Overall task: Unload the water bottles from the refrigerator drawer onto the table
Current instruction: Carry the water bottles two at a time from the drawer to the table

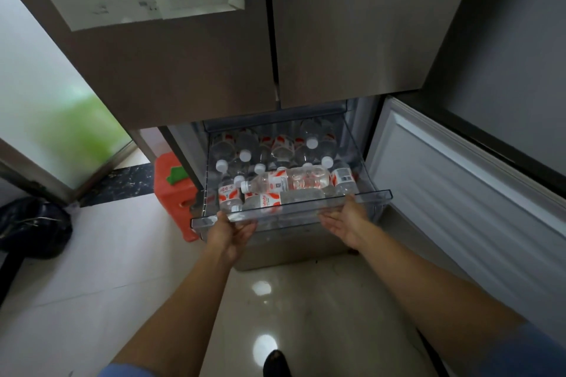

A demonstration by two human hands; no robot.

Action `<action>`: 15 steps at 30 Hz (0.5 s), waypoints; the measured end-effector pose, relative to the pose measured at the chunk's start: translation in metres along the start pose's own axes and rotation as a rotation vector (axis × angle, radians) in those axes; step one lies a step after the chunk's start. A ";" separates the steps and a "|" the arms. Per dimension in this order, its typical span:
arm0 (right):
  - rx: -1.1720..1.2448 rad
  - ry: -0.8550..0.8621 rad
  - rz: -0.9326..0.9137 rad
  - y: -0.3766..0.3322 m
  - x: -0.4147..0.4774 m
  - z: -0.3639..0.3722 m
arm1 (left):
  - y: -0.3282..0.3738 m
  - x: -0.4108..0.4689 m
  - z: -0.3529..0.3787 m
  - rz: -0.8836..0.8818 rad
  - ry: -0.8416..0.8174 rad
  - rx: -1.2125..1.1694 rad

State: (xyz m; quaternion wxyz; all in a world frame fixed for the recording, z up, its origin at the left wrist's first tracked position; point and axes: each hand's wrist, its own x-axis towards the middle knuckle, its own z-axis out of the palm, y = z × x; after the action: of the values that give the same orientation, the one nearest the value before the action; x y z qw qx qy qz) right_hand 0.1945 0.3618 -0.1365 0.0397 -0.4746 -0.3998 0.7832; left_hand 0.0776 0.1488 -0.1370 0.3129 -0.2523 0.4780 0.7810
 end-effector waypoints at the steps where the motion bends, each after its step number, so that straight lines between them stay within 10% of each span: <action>1: -0.087 -0.003 0.003 -0.002 -0.002 -0.005 | 0.001 -0.003 -0.001 -0.010 -0.001 0.028; 7: -0.963 -0.217 0.003 -0.037 -0.017 -0.018 | 0.015 -0.025 -0.020 0.121 0.179 0.827; 15: -1.617 -0.071 -0.819 -0.069 0.006 0.100 | 0.068 -0.017 -0.019 0.722 0.245 1.454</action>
State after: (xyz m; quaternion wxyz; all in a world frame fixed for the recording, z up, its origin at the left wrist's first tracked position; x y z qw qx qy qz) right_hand 0.0918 0.3525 -0.0718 -0.0426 -0.1538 -0.9663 0.2022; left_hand 0.0412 0.1041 -0.0928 0.0733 0.0995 0.9473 0.2957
